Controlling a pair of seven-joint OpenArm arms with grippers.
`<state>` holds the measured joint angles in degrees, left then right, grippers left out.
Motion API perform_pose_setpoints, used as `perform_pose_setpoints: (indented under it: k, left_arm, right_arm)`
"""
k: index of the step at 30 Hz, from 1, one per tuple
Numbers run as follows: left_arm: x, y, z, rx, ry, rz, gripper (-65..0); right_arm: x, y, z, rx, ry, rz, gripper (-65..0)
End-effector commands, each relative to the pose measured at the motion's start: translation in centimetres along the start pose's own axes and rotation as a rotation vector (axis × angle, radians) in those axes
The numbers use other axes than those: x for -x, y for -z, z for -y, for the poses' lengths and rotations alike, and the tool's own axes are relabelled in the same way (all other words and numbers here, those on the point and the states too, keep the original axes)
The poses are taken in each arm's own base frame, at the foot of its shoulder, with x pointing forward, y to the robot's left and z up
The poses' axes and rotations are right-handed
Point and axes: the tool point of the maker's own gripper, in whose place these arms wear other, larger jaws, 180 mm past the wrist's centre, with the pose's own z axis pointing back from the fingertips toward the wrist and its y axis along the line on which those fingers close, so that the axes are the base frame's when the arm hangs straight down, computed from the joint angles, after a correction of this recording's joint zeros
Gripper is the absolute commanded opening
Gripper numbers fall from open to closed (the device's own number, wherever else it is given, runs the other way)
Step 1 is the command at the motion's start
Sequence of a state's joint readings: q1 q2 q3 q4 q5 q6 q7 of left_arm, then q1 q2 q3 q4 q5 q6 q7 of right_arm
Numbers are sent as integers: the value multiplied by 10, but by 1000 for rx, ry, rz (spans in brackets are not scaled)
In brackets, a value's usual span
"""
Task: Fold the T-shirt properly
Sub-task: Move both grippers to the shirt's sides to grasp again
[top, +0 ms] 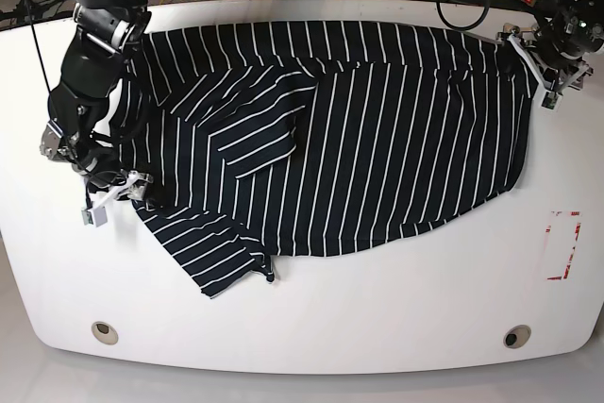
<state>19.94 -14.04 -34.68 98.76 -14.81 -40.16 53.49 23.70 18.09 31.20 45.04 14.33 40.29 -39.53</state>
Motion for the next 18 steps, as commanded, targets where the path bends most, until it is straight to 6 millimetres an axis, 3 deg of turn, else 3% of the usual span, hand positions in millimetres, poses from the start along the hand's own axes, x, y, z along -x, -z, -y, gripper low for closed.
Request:
perform_pose_setpoints:
  k: [1, 2, 6, 9, 10, 16, 18]
  left_arm:
    - [-16, -21, -29, -96, -11, 66, -158]
    - [-18, -23, -32, -109, -26, 78, -158]
    - [-48, -37, -52, -179, -57, 173, -158]
    - [-69, -40, -60, -198, -64, 230, -157]
    - [-81, -42, -64, -206, -69, 254, -156]
    - [-121, -46, -80, -242, -103, 278, -157]
    - [-128, -31, -78, -220, -145, 271, -154]
  right_arm:
    - [15, 8, -10, -11, -6, -70, -176]
    - [16, 9, -12, -15, -5, -72, -206]
    - [18, 14, -20, -28, -6, -77, -452]
    - [18, 15, -21, -30, -7, -75, -588]
    - [17, 15, -22, -31, -9, -74, -614]
    - [16, 15, -22, -31, -10, -74, -617]
    - [16, 14, -21, -29, -10, -74, -617]
